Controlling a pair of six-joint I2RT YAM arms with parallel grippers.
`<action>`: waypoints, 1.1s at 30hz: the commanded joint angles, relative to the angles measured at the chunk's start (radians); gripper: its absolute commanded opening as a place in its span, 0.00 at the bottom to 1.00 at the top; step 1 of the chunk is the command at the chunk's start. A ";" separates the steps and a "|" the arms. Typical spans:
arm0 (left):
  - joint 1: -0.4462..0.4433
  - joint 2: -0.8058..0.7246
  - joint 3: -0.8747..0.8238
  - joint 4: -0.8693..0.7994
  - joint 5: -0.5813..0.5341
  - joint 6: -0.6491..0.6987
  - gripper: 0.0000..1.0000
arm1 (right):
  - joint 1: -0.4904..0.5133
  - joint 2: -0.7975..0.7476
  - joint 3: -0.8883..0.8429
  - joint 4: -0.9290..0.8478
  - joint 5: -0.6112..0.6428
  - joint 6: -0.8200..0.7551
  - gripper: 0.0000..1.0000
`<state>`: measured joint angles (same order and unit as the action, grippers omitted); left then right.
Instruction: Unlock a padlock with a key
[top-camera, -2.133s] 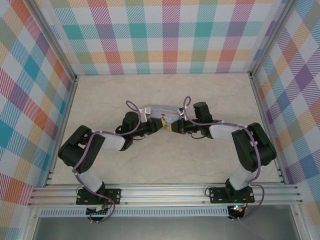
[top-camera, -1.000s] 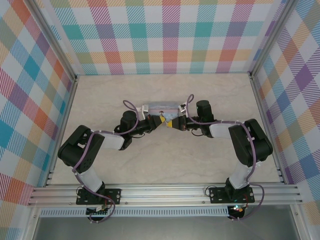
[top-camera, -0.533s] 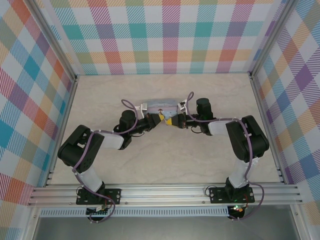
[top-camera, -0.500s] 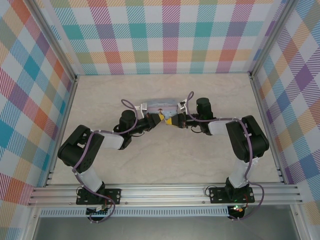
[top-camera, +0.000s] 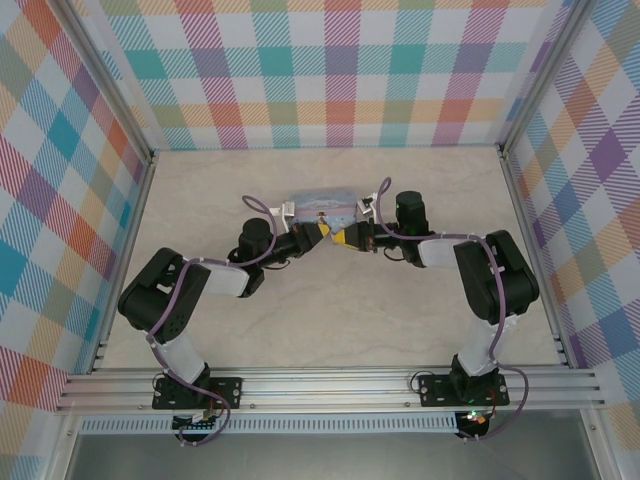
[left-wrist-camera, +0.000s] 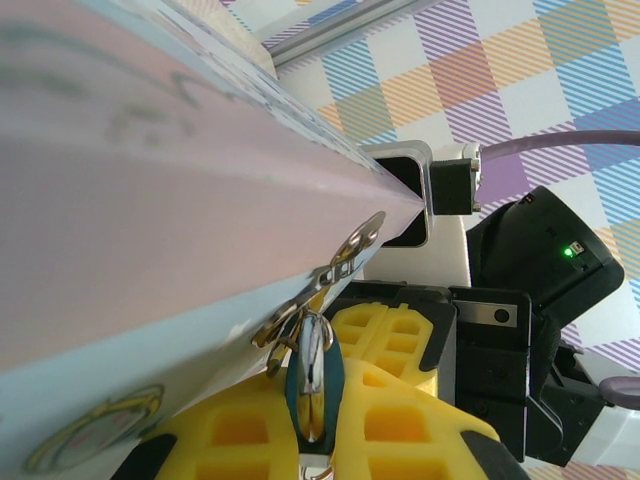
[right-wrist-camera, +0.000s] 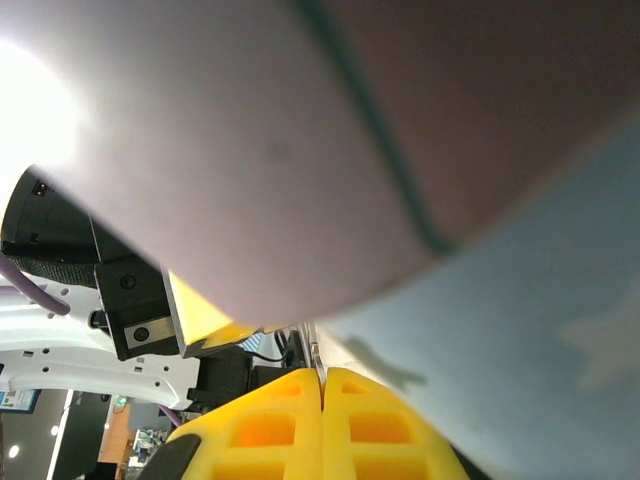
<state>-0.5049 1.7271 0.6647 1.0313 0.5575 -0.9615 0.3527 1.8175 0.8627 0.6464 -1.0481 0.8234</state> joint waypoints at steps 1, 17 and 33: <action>-0.037 -0.009 0.030 0.136 0.181 -0.002 0.00 | -0.009 0.040 0.045 0.135 0.050 0.004 0.03; -0.040 -0.024 0.027 0.045 0.212 0.064 0.00 | -0.040 0.045 0.077 0.165 0.040 -0.007 0.03; -0.040 0.036 0.044 0.052 0.123 0.060 0.00 | -0.020 -0.022 0.042 0.059 0.078 -0.073 0.02</action>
<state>-0.5034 1.7519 0.6910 1.0298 0.5591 -0.9203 0.3305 1.8305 0.8799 0.6487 -1.0439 0.7818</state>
